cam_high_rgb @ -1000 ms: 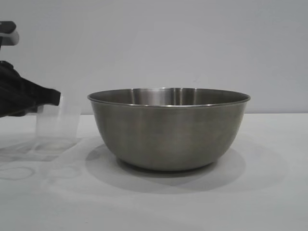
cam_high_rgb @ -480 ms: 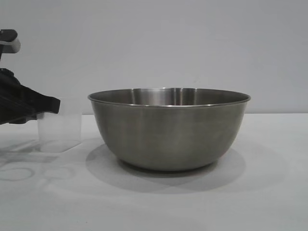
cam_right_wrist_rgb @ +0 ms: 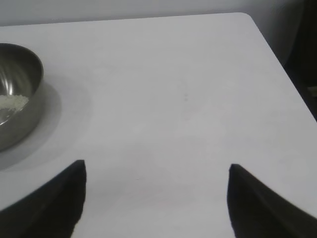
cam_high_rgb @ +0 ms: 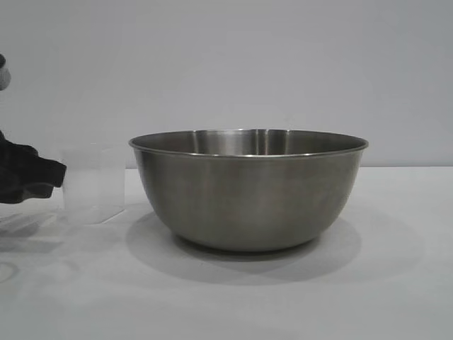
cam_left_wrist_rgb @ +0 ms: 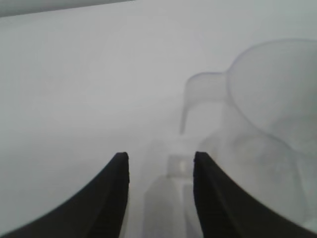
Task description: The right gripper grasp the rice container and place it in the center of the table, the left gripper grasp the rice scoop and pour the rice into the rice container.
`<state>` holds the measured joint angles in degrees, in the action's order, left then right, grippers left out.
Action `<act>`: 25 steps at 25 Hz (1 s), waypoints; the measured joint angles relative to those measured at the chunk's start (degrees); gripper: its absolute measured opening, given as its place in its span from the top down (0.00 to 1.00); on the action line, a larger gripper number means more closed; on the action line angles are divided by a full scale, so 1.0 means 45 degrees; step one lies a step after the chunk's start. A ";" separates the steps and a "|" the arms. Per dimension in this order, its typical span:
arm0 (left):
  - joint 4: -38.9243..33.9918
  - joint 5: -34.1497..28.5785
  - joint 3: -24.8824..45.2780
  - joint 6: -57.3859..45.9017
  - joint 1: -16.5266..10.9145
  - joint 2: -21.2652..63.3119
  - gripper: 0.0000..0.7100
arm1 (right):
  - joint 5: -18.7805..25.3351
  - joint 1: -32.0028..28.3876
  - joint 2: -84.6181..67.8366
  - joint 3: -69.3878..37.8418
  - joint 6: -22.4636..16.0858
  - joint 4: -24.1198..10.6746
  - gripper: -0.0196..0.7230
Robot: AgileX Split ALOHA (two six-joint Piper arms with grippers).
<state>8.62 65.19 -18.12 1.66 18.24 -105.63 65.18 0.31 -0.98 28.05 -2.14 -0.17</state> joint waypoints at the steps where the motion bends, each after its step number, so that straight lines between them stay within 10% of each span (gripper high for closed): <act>1: -0.0140 -0.0087 0.0121 0.0000 0.0000 0.0440 0.62 | 0.0000 0.0000 0.0000 0.0000 0.0000 0.0000 0.23; 13: -0.1463 -0.6493 0.0295 -0.0375 0.0000 0.5709 0.62 | 0.0000 0.0000 0.0000 0.0000 0.0000 0.0000 0.23; 25: -0.1482 -1.6630 -0.2280 -0.0711 0.0000 1.0968 0.49 | 0.0000 0.0000 0.0000 0.0000 0.0000 0.0000 0.23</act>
<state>1.95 -9.65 -28.38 -1.54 18.24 -56.27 65.18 0.31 -0.98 28.05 -2.14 -0.17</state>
